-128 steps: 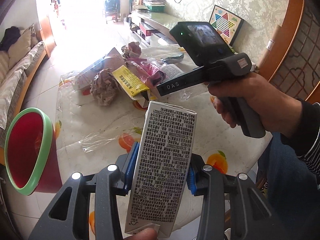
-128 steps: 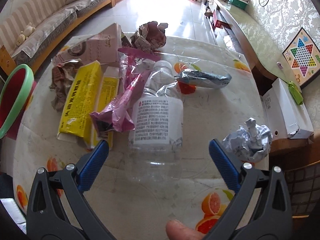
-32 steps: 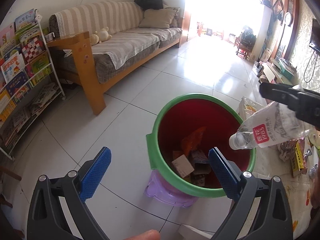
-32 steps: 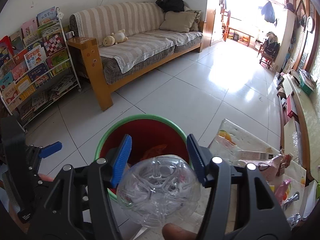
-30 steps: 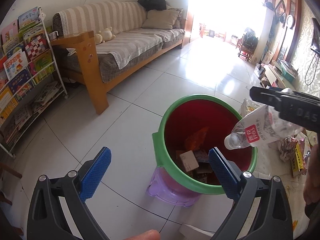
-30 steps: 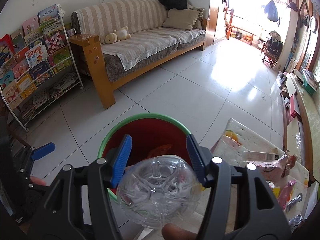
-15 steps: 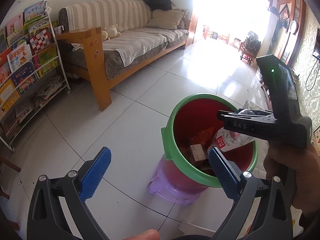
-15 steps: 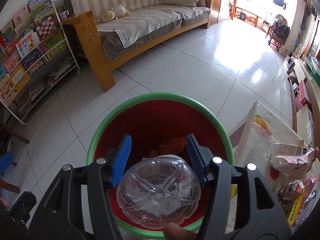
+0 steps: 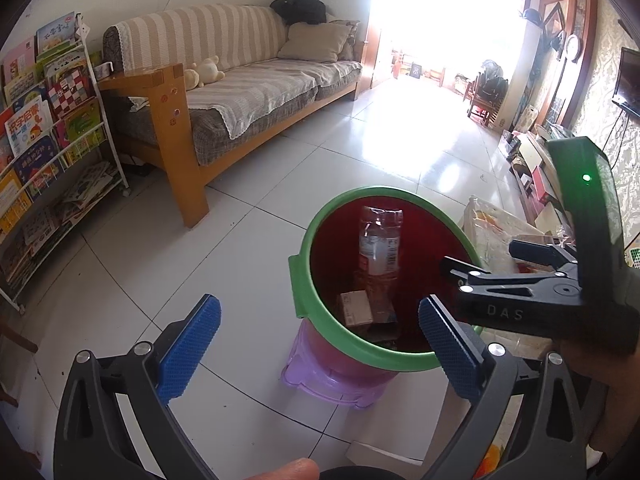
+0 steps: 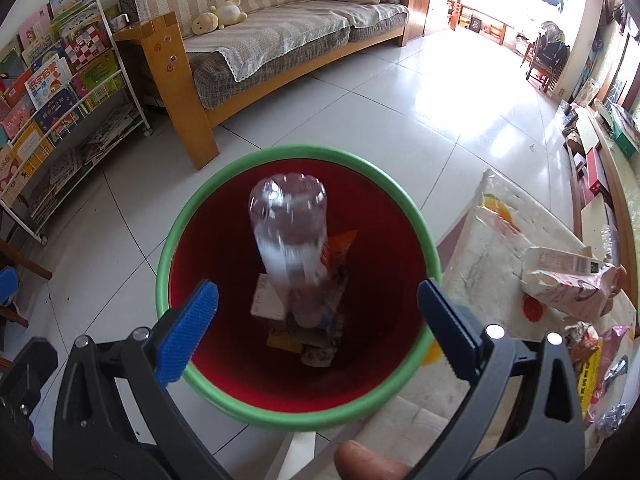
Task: Collect trash
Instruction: 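Move both tools back over the table toward the remaining trash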
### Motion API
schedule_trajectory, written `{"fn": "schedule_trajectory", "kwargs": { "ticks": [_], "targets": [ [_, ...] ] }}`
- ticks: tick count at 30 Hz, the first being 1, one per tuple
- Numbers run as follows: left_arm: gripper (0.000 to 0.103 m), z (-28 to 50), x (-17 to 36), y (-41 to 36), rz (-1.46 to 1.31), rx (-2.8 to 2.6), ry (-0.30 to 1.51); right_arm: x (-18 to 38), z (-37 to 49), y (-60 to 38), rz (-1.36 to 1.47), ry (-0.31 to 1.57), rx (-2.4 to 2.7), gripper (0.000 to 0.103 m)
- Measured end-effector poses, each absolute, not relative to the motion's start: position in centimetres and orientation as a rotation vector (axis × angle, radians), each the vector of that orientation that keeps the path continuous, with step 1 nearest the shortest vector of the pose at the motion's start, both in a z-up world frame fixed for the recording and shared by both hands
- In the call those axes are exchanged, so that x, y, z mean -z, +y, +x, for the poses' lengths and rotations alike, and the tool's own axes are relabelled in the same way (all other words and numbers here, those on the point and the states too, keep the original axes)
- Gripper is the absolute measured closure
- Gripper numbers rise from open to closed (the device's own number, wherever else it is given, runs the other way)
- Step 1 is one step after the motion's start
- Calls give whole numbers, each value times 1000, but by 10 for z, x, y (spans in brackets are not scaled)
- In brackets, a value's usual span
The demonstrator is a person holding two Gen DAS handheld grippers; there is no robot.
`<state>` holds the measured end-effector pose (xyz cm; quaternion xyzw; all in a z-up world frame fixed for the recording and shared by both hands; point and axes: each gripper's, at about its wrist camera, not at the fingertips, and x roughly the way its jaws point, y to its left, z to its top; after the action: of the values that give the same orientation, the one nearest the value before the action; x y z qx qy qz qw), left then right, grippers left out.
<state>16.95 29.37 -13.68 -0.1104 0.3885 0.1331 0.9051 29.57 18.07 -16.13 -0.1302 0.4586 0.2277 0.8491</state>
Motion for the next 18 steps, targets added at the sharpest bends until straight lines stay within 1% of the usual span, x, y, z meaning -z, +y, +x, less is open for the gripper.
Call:
{"fn": "schedule_trajectory", "kwargs": {
  "ticks": [9,18],
  "targets": [
    [8,174,122,227,-165,-169,794,124,251,80,-180,910,-400,4],
    [8,178,101,133,-67,-15,792,104,210,-53,-102,862,-217,4]
  ]
}}
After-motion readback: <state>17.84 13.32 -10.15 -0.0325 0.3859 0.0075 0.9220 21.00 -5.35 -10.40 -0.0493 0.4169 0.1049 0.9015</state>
